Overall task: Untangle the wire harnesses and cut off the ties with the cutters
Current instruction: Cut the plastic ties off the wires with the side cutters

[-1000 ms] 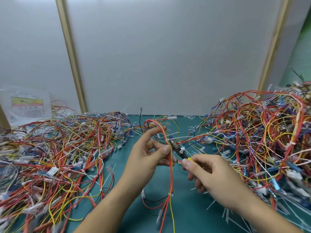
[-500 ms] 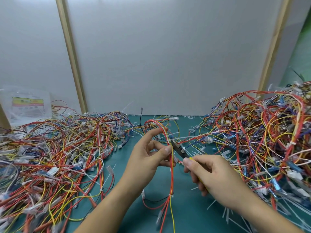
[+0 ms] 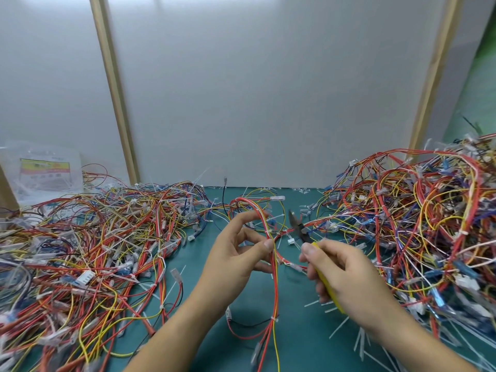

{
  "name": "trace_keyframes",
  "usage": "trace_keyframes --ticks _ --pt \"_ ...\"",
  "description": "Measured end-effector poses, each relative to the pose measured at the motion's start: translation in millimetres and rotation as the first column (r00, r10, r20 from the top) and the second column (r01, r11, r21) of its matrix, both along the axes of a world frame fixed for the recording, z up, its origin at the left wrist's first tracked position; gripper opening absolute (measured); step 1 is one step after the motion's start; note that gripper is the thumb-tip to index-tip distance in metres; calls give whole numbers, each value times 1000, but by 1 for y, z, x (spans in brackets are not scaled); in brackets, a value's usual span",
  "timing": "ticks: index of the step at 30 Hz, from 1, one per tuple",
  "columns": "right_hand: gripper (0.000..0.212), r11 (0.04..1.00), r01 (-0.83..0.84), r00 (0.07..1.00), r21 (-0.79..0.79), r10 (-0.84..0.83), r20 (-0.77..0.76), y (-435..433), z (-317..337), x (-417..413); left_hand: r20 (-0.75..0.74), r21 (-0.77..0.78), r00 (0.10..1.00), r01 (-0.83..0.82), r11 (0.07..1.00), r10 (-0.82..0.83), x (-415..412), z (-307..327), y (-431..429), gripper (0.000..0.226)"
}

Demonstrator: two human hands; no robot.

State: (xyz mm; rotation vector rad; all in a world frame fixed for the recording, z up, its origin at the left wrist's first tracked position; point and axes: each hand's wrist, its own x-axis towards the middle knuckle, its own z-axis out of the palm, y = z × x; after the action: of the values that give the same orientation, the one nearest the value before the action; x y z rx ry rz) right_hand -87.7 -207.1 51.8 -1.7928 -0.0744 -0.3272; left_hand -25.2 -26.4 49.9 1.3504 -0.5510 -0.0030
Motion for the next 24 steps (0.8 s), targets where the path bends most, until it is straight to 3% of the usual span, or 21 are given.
trace_keyframes --ticks 4,9,11,14,21,24 --pt "33 988 68 994 139 -79 76 -1 6 0 188 244 981 -81 966 34 -2 -3 -1 28" --pt "11 972 145 979 183 -168 116 -5 9 1 369 502 915 -49 863 -162 -9 -6 -2 26" --pt "5 974 155 978 164 -175 116 -6 8 1 339 560 903 32 828 -264 -12 -5 -1 29" --pt "12 980 126 987 152 -139 76 -6 7 2 238 596 890 182 782 -388 -14 -2 0 32" --pt "10 989 88 994 121 -96 57 -4 5 1 125 627 852 329 706 -509 -15 1 2 29" --pt "12 990 99 990 105 -109 95 -4 6 1 82 517 915 301 802 -396 -16 4 -1 24"
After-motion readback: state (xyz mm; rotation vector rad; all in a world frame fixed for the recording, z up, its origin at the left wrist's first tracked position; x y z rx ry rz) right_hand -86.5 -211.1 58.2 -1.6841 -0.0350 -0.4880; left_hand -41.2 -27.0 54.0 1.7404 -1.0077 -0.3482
